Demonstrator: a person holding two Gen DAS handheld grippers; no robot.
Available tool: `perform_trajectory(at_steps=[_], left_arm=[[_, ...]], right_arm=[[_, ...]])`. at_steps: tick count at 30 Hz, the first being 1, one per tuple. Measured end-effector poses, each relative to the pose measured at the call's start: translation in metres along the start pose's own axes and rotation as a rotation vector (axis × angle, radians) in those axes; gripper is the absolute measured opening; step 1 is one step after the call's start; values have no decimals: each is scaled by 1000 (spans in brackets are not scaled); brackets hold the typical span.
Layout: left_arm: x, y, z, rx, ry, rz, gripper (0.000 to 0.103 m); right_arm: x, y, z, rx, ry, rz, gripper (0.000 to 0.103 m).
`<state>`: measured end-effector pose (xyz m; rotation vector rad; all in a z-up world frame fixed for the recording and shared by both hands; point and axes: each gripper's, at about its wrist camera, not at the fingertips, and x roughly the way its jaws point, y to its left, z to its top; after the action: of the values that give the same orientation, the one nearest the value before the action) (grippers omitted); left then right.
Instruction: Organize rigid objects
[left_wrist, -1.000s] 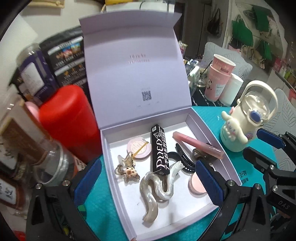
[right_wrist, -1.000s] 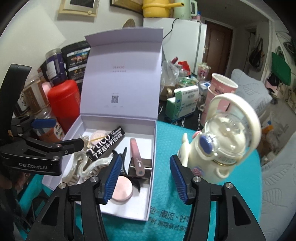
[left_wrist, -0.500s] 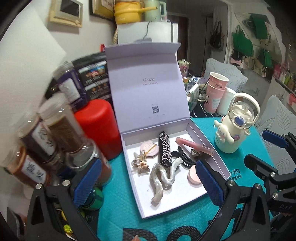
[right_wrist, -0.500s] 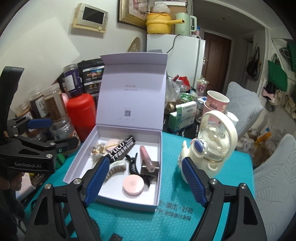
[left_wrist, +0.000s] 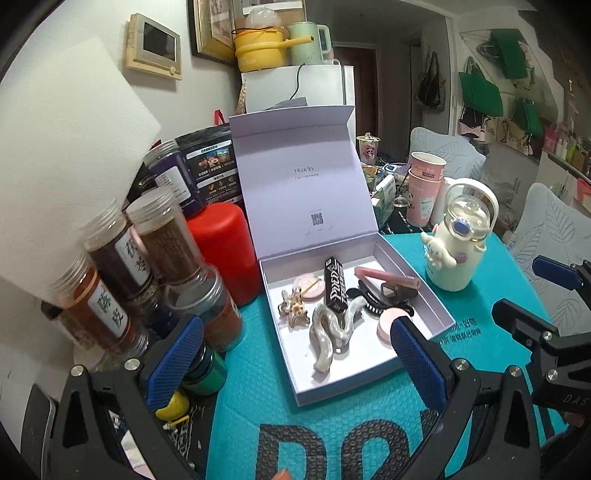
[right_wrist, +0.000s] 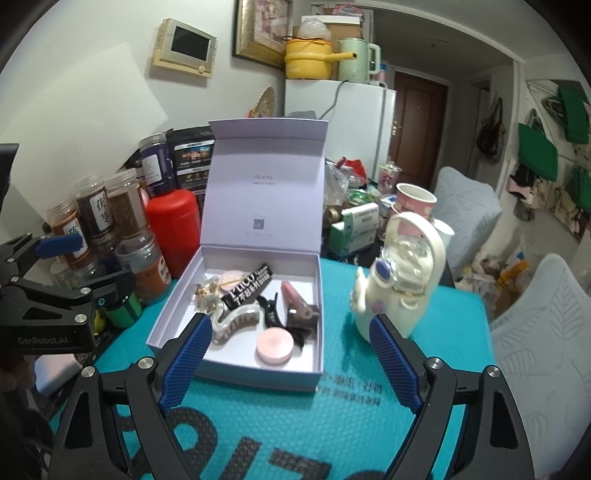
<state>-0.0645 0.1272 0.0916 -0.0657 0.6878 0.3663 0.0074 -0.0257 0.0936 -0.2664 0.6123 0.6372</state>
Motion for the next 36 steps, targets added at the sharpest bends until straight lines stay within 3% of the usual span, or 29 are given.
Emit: perform_trajectory(at_steps=[14,36], left_arm=[[-2,-3,-33,-24,44,-44,103],[-5,3,-49,-53,79,-47,103]], right_arm=[[-10,6,-39,68,45,14,88],[-14,16,-52,59,66,19,88]])
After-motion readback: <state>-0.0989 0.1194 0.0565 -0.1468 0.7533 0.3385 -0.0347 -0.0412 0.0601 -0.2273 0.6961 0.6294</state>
